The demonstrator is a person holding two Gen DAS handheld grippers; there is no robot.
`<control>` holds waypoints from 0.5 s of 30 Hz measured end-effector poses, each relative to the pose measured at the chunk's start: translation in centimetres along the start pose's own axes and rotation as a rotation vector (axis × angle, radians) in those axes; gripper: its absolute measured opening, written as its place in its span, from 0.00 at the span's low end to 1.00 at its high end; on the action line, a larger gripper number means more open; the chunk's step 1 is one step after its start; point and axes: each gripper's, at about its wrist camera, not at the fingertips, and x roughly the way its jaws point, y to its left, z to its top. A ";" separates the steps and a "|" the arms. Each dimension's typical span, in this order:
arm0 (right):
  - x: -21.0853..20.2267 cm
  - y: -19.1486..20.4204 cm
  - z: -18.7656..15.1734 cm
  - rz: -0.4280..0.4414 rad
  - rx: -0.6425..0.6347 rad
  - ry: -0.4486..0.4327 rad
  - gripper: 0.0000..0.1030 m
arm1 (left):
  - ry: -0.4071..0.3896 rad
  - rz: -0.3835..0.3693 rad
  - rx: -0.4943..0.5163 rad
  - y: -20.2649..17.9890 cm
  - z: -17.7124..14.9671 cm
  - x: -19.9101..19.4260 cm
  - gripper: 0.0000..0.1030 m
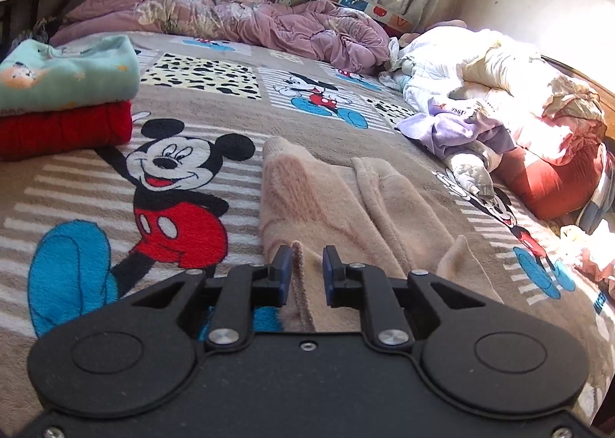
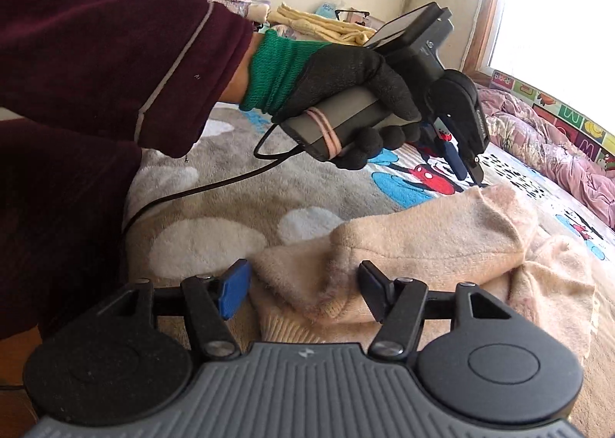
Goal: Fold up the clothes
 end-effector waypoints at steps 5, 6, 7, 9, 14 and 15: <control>0.1 -0.7 0.0 0.026 0.098 -0.027 0.61 | 0.070 -0.047 0.097 -2.5 -1.0 1.7 0.13; 0.4 -0.9 -0.1 0.035 0.125 -0.020 0.61 | 0.094 -0.045 0.088 -2.4 -1.2 2.9 0.13; 0.7 -1.1 -0.2 0.044 0.153 -0.013 0.61 | 0.119 -0.043 0.078 -2.2 -1.4 4.1 0.19; 1.4 -1.6 -0.6 0.070 0.205 0.024 0.70 | 0.163 -0.026 0.090 -1.8 -2.4 6.3 0.19; 1.6 -1.3 -0.8 0.079 0.196 0.032 0.75 | 0.169 -0.015 0.143 -2.5 -2.0 6.0 0.19; 1.6 -1.3 -0.8 0.081 0.195 0.030 0.75 | 0.161 0.000 0.160 -2.8 -2.0 5.5 0.19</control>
